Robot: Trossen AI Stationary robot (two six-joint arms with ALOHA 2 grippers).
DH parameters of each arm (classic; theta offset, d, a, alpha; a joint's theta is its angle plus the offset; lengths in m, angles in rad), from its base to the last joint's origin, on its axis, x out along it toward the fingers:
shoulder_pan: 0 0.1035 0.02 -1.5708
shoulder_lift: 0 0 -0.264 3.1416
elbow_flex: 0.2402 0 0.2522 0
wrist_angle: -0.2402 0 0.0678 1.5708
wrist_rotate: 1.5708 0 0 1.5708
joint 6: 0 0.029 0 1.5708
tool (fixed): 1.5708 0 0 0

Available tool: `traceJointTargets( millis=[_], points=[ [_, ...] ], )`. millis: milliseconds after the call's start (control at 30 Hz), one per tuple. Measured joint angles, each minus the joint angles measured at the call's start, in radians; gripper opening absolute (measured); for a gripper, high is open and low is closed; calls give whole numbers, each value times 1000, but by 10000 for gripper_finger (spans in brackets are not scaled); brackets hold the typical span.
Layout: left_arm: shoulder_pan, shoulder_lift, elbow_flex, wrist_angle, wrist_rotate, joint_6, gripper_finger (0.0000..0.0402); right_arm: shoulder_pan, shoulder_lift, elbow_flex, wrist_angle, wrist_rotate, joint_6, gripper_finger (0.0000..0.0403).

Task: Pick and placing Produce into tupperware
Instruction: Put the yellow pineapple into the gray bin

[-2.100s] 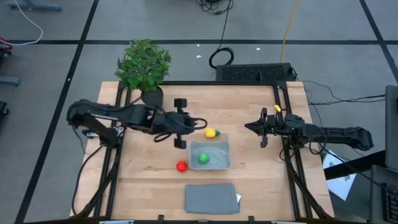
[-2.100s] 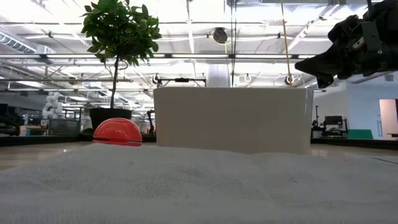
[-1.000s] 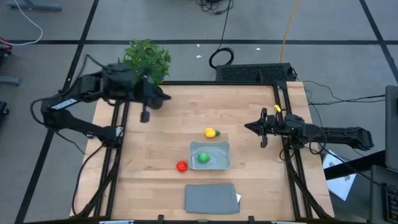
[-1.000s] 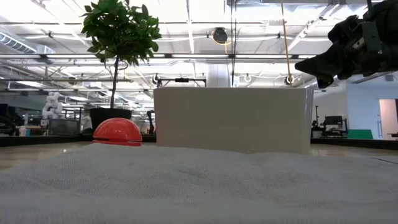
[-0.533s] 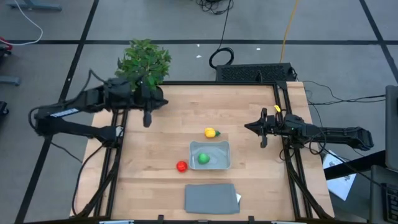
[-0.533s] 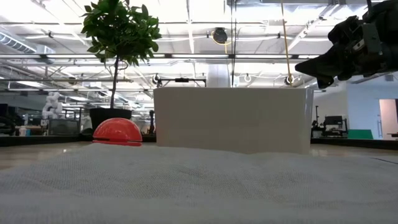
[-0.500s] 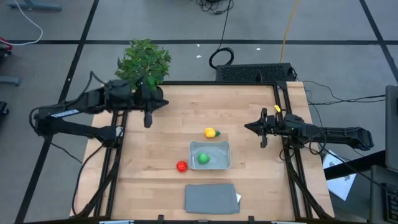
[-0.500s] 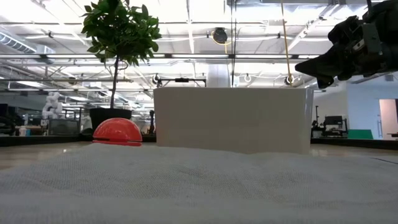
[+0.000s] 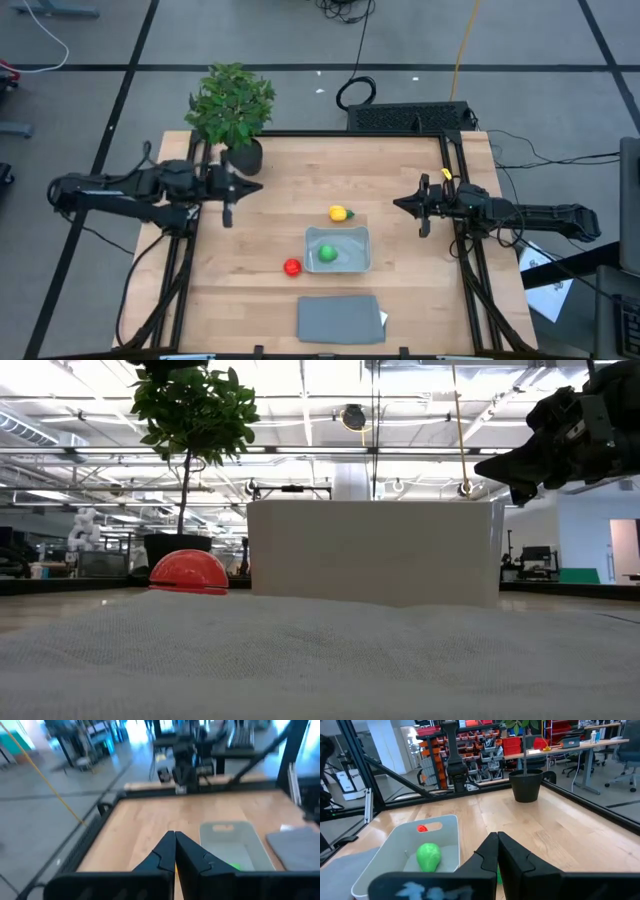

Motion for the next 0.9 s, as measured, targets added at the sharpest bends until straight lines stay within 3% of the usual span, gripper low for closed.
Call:
traceJointTargets(
  millis=[167, 300, 467, 633, 900],
  points=[
    [0, -143, -150, 146, -4, -21, 5, 0, 0, 0, 0, 0, 0, 0],
    [0, -202, -226, 157, -37, -96, 4, 0, 0, 0, 8, 0, 0, 0],
    [-17, -215, -338, 244, -37, -100, 6, 0, 0, 0, 8, 0, 0, 0],
    [-38, -215, -442, 359, -126, -95, 6, 0, 0, 0, 7, 0, 1, 0],
    [-60, -218, -545, 474, -132, -78, 11, 0, 0, 0, 4, 0, 12, 0]
  ],
)
